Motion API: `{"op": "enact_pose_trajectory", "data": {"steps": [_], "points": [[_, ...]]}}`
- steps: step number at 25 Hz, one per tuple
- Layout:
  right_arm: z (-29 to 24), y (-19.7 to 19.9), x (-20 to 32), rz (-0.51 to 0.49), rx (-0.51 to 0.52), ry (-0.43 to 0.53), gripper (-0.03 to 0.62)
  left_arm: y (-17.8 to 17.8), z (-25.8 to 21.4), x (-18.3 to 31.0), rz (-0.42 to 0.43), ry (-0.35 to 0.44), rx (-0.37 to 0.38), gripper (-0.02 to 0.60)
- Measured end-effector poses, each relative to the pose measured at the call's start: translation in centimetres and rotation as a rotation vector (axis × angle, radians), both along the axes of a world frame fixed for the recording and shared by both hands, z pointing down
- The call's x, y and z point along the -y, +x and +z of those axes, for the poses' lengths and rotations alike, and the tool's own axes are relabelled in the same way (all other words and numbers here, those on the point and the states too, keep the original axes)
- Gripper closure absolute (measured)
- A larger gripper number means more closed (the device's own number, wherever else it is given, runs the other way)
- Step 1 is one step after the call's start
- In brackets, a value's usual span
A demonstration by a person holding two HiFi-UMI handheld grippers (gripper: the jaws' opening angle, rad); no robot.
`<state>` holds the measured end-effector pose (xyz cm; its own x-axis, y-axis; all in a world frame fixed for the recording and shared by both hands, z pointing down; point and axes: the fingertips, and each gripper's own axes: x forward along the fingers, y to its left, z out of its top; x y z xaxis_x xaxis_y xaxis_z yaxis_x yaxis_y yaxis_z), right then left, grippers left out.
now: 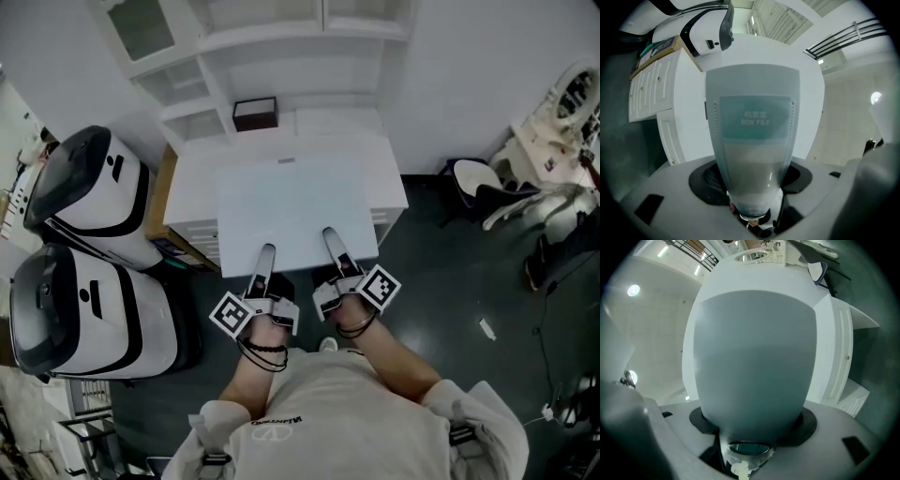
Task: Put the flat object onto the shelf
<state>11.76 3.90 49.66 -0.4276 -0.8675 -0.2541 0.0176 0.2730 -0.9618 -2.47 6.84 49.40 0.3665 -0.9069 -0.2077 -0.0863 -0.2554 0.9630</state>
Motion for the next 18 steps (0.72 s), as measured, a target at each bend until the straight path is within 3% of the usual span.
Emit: {"op": "enact_pose_trajectory", "data": {"steps": [6,18], "points": [[-0.1,0.7,3.1,-0.009,-0.003,-0.002,0.292,0.7,0.0,2.9,-0.012,-0.003,-0.006,0.306],[-0.2,-1.7,11.7,0.011,-0.013,-0.007,0.292,-1.8,0.0,11.8,0.01,-0.005,-0.023,0.305]]}}
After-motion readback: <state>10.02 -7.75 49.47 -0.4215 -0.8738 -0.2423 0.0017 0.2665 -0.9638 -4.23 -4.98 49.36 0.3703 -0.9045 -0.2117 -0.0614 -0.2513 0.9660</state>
